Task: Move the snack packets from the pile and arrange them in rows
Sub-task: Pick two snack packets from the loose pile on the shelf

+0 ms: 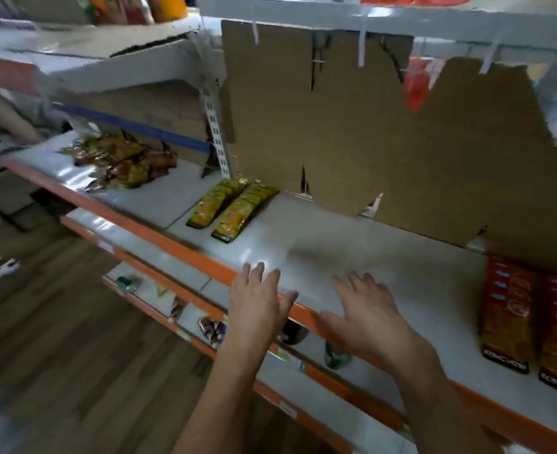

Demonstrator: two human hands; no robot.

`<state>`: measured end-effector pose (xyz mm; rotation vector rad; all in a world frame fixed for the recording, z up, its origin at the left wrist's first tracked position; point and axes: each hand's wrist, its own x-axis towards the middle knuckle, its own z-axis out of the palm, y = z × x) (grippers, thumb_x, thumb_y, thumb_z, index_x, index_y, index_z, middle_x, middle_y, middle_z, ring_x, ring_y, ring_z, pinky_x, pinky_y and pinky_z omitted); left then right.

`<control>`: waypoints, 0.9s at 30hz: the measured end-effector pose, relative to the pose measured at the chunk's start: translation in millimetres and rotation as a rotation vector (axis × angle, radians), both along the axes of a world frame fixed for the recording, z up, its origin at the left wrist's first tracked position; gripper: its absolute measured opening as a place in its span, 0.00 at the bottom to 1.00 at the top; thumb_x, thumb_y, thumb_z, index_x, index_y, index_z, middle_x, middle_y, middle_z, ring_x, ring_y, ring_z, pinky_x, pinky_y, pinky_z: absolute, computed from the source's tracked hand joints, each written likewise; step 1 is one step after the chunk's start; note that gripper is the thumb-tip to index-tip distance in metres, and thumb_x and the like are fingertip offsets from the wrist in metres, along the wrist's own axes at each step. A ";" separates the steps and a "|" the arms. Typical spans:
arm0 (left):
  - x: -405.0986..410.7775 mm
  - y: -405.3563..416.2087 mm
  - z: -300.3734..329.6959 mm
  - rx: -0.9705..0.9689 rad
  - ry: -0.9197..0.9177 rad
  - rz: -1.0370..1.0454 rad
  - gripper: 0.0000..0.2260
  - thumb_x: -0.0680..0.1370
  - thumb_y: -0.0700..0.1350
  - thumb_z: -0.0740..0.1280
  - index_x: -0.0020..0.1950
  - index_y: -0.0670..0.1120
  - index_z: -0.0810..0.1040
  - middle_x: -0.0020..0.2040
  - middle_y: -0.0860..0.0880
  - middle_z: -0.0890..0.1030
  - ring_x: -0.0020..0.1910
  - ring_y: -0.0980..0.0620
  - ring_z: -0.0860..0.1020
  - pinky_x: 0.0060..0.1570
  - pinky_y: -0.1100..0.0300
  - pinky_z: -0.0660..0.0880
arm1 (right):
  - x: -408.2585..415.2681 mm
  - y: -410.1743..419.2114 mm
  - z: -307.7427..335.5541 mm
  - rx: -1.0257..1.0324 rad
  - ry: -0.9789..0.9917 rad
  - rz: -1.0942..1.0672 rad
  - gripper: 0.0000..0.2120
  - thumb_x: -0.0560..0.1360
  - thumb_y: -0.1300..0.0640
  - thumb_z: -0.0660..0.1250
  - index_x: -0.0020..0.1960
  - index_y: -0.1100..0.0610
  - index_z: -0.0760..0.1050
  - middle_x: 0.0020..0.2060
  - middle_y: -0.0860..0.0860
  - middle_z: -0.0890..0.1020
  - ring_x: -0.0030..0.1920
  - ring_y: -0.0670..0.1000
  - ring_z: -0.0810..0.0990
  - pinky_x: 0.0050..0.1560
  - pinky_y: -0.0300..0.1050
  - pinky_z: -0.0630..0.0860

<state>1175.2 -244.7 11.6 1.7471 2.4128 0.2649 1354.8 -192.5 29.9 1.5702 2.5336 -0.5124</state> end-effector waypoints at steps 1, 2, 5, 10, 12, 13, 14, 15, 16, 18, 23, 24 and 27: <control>-17.5 -5.3 1.0 -0.015 0.009 0.016 0.29 0.80 0.64 0.57 0.78 0.51 0.63 0.79 0.44 0.61 0.79 0.43 0.54 0.76 0.48 0.53 | -16.0 -1.0 2.2 0.009 0.002 0.019 0.34 0.78 0.37 0.55 0.79 0.50 0.53 0.77 0.55 0.58 0.77 0.59 0.54 0.76 0.57 0.53; -34.9 -10.2 0.9 -0.025 0.026 0.026 0.30 0.80 0.65 0.56 0.78 0.51 0.62 0.79 0.44 0.61 0.79 0.42 0.55 0.77 0.48 0.53 | -32.7 -2.3 3.3 0.018 0.004 0.040 0.34 0.78 0.37 0.56 0.79 0.51 0.54 0.76 0.55 0.59 0.76 0.59 0.55 0.75 0.56 0.54; -85.2 -26.0 1.0 -0.033 0.049 0.061 0.31 0.80 0.66 0.55 0.78 0.51 0.62 0.79 0.44 0.62 0.78 0.43 0.57 0.76 0.49 0.55 | -85.6 -9.4 4.2 0.041 0.009 0.099 0.35 0.78 0.37 0.58 0.79 0.51 0.54 0.76 0.55 0.60 0.75 0.59 0.57 0.74 0.55 0.56; -163.8 -55.2 7.9 -0.017 0.057 0.143 0.31 0.79 0.65 0.58 0.78 0.51 0.61 0.78 0.45 0.62 0.77 0.45 0.58 0.76 0.49 0.56 | -176.9 -19.0 -1.9 0.050 0.050 0.200 0.36 0.77 0.36 0.59 0.79 0.50 0.53 0.77 0.55 0.58 0.76 0.59 0.56 0.75 0.55 0.56; -194.5 -67.5 10.7 0.012 0.044 0.209 0.30 0.79 0.64 0.59 0.77 0.51 0.63 0.77 0.45 0.65 0.76 0.43 0.61 0.74 0.46 0.60 | -211.7 -23.4 -1.7 0.048 0.064 0.245 0.36 0.78 0.36 0.59 0.79 0.51 0.52 0.78 0.55 0.57 0.77 0.59 0.55 0.75 0.54 0.55; -208.6 -73.5 11.6 0.022 0.035 0.240 0.29 0.79 0.64 0.60 0.76 0.52 0.64 0.76 0.46 0.66 0.75 0.43 0.62 0.74 0.45 0.61 | -227.4 -26.0 -0.8 0.055 0.074 0.269 0.37 0.78 0.36 0.59 0.79 0.51 0.52 0.77 0.55 0.58 0.76 0.58 0.55 0.74 0.54 0.56; -221.6 -78.9 11.8 0.021 0.020 0.267 0.28 0.79 0.64 0.60 0.76 0.52 0.64 0.76 0.46 0.66 0.76 0.42 0.62 0.74 0.44 0.61 | -242.2 -28.8 -0.1 0.062 0.081 0.293 0.37 0.78 0.36 0.59 0.79 0.52 0.52 0.77 0.54 0.58 0.76 0.58 0.56 0.74 0.53 0.56; -233.1 -84.1 11.9 0.016 0.002 0.294 0.28 0.79 0.63 0.60 0.76 0.53 0.64 0.77 0.46 0.64 0.77 0.42 0.60 0.75 0.45 0.60 | -256.6 -31.8 0.8 0.064 0.090 0.316 0.37 0.78 0.37 0.60 0.79 0.52 0.52 0.77 0.55 0.58 0.76 0.58 0.56 0.74 0.53 0.56; -244.1 -89.3 11.3 0.004 -0.018 0.324 0.29 0.79 0.64 0.60 0.77 0.53 0.62 0.78 0.45 0.62 0.78 0.42 0.57 0.76 0.45 0.58 | -270.2 -34.3 1.1 0.057 0.096 0.337 0.37 0.78 0.37 0.60 0.79 0.52 0.52 0.77 0.55 0.58 0.77 0.58 0.55 0.75 0.53 0.55; -264.8 -97.8 9.3 -0.016 -0.050 0.381 0.32 0.79 0.66 0.58 0.79 0.52 0.59 0.80 0.45 0.58 0.79 0.43 0.54 0.77 0.47 0.54 | -297.4 -36.9 1.9 0.057 0.105 0.388 0.37 0.77 0.37 0.61 0.79 0.51 0.52 0.77 0.54 0.59 0.77 0.57 0.56 0.75 0.53 0.55; -314.2 -117.9 0.9 0.030 -0.091 0.493 0.30 0.79 0.64 0.60 0.78 0.52 0.62 0.79 0.46 0.61 0.79 0.42 0.56 0.76 0.47 0.56 | -363.3 -36.1 5.3 0.072 0.101 0.505 0.38 0.76 0.37 0.62 0.79 0.51 0.53 0.76 0.54 0.62 0.75 0.58 0.61 0.73 0.54 0.62; -323.8 -120.7 0.4 0.030 -0.076 0.506 0.30 0.79 0.63 0.60 0.78 0.52 0.62 0.78 0.46 0.63 0.78 0.42 0.57 0.75 0.47 0.58 | -376.2 -34.8 3.7 0.065 0.096 0.516 0.37 0.77 0.37 0.61 0.80 0.51 0.53 0.77 0.55 0.60 0.76 0.58 0.60 0.73 0.53 0.62; -354.7 -121.6 -2.9 0.028 -0.049 0.537 0.31 0.78 0.64 0.60 0.77 0.52 0.64 0.76 0.46 0.66 0.77 0.43 0.59 0.75 0.47 0.60 | -415.2 -28.7 0.0 -0.023 0.114 0.506 0.35 0.79 0.39 0.59 0.80 0.49 0.50 0.80 0.53 0.52 0.79 0.55 0.52 0.76 0.52 0.56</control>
